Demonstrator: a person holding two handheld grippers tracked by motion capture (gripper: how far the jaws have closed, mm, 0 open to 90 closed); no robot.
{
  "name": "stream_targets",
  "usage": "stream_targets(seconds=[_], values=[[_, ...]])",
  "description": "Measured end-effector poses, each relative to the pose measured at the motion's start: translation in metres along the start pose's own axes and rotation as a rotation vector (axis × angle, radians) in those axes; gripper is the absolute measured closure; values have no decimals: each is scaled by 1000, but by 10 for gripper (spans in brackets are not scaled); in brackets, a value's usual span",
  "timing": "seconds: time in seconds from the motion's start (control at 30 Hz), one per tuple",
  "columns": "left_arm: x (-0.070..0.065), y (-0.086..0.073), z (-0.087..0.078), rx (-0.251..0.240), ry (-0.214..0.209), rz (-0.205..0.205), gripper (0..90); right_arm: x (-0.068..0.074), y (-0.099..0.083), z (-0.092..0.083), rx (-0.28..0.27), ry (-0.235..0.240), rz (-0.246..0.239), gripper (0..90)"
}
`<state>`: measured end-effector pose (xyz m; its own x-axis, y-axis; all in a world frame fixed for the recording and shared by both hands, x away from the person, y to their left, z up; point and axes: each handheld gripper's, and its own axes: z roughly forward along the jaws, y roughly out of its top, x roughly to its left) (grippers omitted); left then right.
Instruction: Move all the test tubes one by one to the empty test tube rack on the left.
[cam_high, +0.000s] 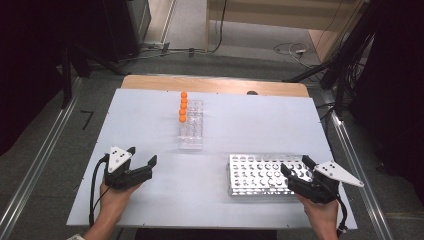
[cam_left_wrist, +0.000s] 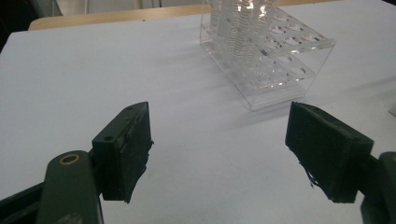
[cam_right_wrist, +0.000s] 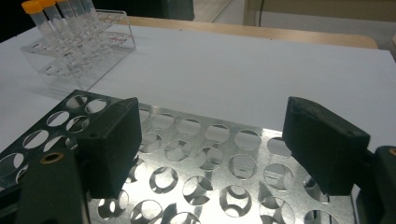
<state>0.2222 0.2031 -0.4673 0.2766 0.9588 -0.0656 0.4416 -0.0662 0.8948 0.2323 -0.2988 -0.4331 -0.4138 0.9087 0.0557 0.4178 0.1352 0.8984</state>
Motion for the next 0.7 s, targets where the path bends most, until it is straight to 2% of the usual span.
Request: stream_targets(seconds=[0.37, 0.7], values=[[11, -2, -7, -24, 37, -25, 236, -11, -3, -4, 4, -29, 13, 183], [21, -5, -13, -22, 59, -36, 236, -17, -4, -7, 3, -45, 21, 183]])
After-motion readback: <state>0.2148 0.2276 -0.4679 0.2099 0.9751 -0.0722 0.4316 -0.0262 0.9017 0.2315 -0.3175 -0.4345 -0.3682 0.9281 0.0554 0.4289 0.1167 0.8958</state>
